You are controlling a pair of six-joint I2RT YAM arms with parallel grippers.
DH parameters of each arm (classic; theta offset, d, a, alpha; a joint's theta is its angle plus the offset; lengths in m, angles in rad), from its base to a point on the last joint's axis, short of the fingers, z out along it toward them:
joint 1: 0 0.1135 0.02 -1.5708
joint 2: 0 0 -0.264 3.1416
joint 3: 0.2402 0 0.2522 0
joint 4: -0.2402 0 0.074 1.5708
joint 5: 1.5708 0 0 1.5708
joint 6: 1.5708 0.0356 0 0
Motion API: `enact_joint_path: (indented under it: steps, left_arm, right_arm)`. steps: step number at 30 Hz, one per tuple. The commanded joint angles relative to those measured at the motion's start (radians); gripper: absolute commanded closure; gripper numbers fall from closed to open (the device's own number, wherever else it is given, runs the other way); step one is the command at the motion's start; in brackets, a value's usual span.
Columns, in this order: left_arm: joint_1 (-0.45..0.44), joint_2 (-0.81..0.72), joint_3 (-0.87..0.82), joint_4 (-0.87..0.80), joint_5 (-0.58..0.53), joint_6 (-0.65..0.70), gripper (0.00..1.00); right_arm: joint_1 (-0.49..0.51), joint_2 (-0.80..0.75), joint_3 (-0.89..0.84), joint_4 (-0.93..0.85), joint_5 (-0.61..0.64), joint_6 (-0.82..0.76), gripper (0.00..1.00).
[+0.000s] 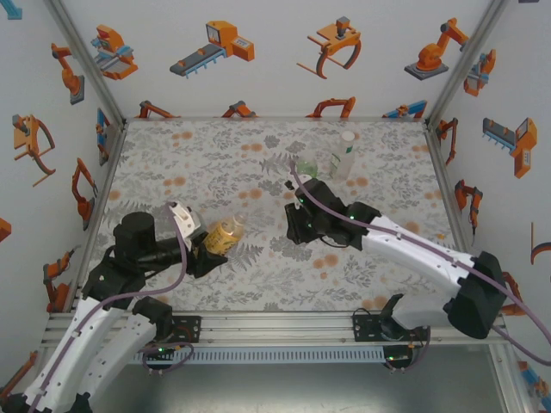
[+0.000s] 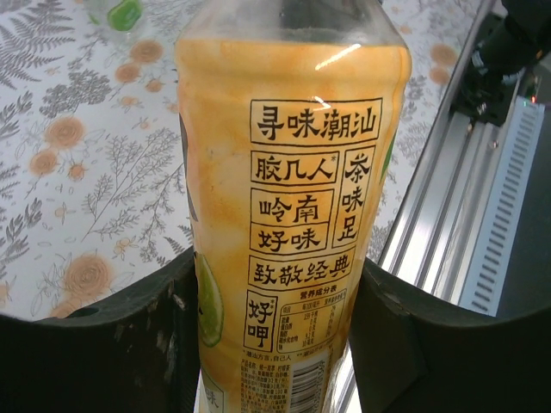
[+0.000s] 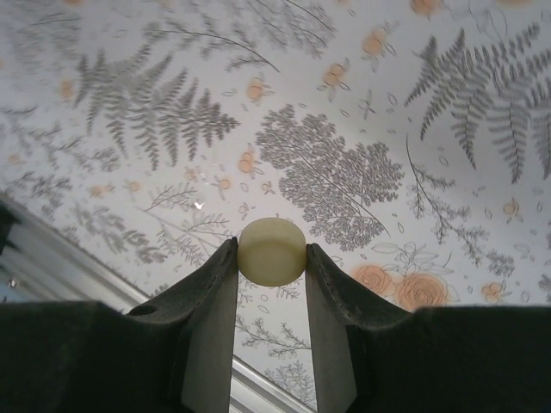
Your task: Screw on the bottle caps
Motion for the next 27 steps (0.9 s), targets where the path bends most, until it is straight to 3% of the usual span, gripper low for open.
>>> enact_joint_path:
  steps: [1, 8, 15, 27]
  left_arm:
    - [-0.032, 0.012, 0.057, -0.058, 0.033, 0.154, 1.00]
    - [-0.094, 0.061, 0.104, -0.091, 0.010, 0.226, 1.00]
    - [-0.176, 0.110, 0.140, -0.098, 0.004, 0.278, 1.00]
    - [-0.307, 0.221, 0.195, -0.097, -0.087, 0.300, 1.00]
  right_arm:
    - [0.008, -0.114, -0.012, 0.046, -0.135, -0.163, 0.89]
    - [0.008, -0.304, -0.052, 0.135, -0.390, -0.346, 0.91]
    - [0.008, -0.369, -0.045, 0.167, -0.588, -0.464, 0.91]
    - [0.008, -0.357, -0.023, 0.242, -0.713, -0.491, 0.92]
